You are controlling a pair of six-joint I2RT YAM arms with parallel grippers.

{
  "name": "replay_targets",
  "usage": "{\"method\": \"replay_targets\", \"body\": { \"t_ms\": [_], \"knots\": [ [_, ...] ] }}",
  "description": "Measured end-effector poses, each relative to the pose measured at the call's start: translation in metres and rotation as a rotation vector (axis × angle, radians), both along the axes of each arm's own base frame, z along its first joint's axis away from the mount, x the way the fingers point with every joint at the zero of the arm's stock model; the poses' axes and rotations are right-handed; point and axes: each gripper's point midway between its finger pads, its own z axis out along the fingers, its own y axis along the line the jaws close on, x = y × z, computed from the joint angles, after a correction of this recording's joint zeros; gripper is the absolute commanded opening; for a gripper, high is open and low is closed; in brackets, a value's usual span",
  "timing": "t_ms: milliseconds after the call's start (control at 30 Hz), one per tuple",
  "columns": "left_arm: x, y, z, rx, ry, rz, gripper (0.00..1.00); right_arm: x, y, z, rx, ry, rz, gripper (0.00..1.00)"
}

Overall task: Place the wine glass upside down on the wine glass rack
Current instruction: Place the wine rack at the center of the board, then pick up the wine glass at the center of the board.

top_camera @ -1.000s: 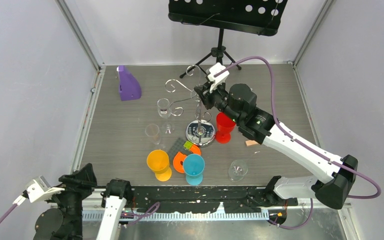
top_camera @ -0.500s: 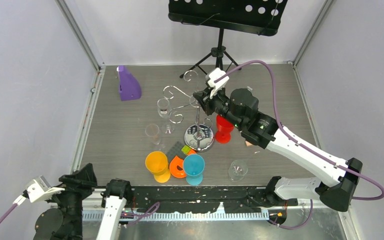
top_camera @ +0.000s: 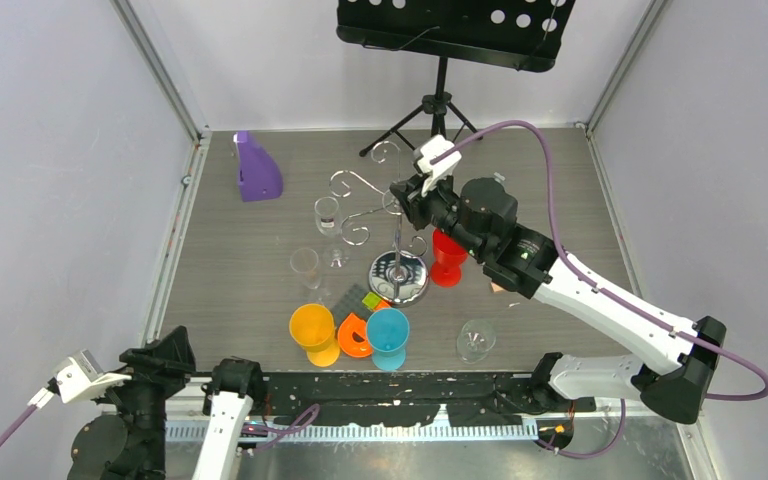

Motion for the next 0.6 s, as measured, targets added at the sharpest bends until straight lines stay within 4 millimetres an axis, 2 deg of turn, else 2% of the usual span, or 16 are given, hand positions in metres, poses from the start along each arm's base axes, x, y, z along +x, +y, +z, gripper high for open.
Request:
{"method": "replay_targets", "body": {
  "t_ms": [167,333,367,433,600],
  "knots": [
    [0.0,0.0,-0.001,-0.001,0.002,-0.002,0.52,0.004,-0.001,0.015,0.043,-0.041,-0.026,0.31],
    [0.002,-0.001,-0.003,-0.013,0.007,0.0,0.52,0.008,-0.005,0.021,0.054,-0.06,-0.056,0.38],
    [0.003,-0.001,-0.003,-0.015,0.008,0.0,0.52,0.009,-0.006,0.022,0.053,-0.064,-0.061,0.46],
    [0.004,-0.002,-0.005,-0.017,0.013,-0.004,0.53,0.011,-0.008,0.026,0.052,-0.075,-0.076,0.49],
    [0.007,-0.005,-0.007,-0.019,0.019,-0.019,0.6,0.013,-0.019,0.051,0.067,-0.119,-0.124,0.53]
  ]
}}
